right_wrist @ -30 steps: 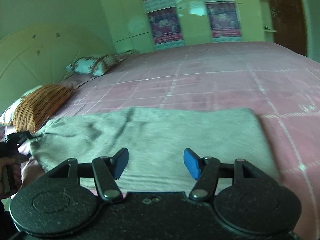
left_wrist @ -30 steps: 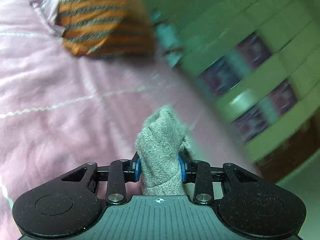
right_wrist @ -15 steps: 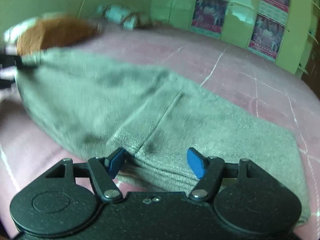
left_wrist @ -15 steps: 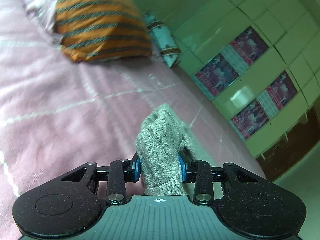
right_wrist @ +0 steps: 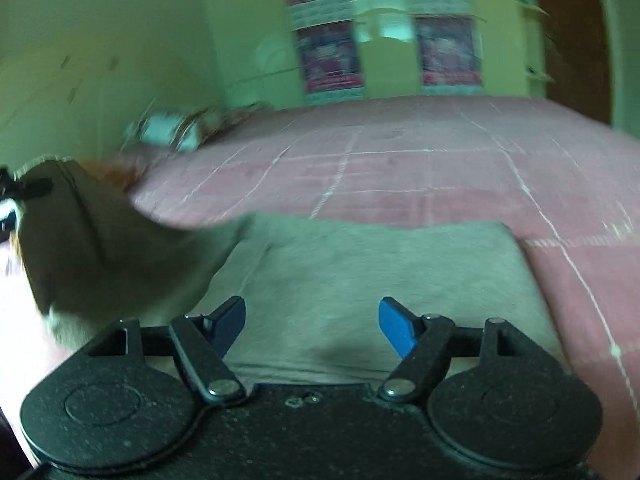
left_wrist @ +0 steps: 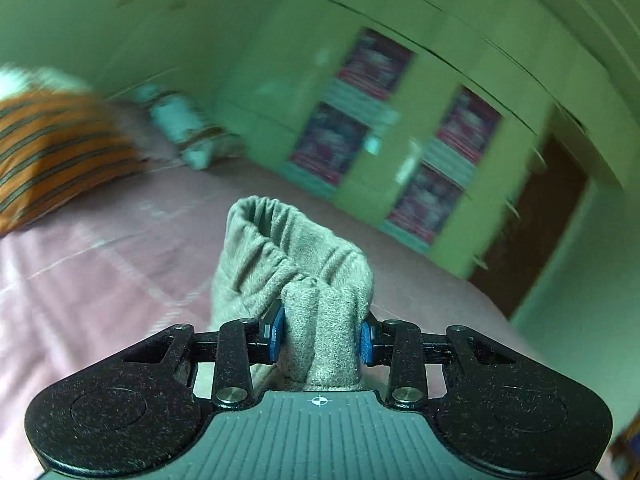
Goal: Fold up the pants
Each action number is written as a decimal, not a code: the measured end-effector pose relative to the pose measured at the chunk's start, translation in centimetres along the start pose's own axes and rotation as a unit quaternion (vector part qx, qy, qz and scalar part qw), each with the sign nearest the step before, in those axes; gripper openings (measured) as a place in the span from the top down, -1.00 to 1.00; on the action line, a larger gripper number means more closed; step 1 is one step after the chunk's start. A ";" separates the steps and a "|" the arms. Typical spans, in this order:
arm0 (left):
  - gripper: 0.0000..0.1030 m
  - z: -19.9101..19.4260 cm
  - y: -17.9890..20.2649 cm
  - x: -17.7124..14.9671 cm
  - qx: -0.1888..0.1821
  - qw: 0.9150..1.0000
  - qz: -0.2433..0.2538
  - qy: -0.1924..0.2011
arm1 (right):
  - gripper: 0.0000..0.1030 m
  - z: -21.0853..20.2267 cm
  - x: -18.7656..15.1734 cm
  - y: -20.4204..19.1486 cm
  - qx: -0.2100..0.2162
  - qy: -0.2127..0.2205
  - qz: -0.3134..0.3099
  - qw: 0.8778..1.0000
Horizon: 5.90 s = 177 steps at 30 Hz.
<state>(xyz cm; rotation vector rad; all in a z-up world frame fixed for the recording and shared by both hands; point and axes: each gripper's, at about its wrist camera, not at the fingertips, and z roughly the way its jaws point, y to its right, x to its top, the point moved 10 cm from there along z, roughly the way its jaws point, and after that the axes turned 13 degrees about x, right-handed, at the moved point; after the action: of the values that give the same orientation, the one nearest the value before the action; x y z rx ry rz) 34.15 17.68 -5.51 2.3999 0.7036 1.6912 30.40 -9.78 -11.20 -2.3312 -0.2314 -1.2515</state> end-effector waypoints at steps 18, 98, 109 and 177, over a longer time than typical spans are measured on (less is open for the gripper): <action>-0.64 -5.3 25.7 -15.6 -0.117 0.965 0.226 -0.070 | -0.36 -14.5 0.8 17.9 -0.050 0.148 0.203 0.967; -0.74 -4.3 2.7 -11.9 0.061 0.990 0.084 -0.095 | -0.08 -8.9 4.6 11.2 -0.003 0.107 0.156 0.982; -0.94 -1.8 3.1 -14.8 0.091 0.977 0.123 -0.150 | 0.19 -3.6 0.9 9.7 0.026 -0.021 0.098 0.995; 0.30 12.8 10.1 -12.7 -0.211 0.896 -0.201 -0.333 | 0.23 2.2 6.3 13.8 0.243 -0.079 0.255 0.933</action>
<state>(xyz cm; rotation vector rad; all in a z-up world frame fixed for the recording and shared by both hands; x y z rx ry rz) 45.53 5.33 -17.50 2.1076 0.5784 0.6878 40.60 -21.18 -11.69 -1.8859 0.0204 -0.6590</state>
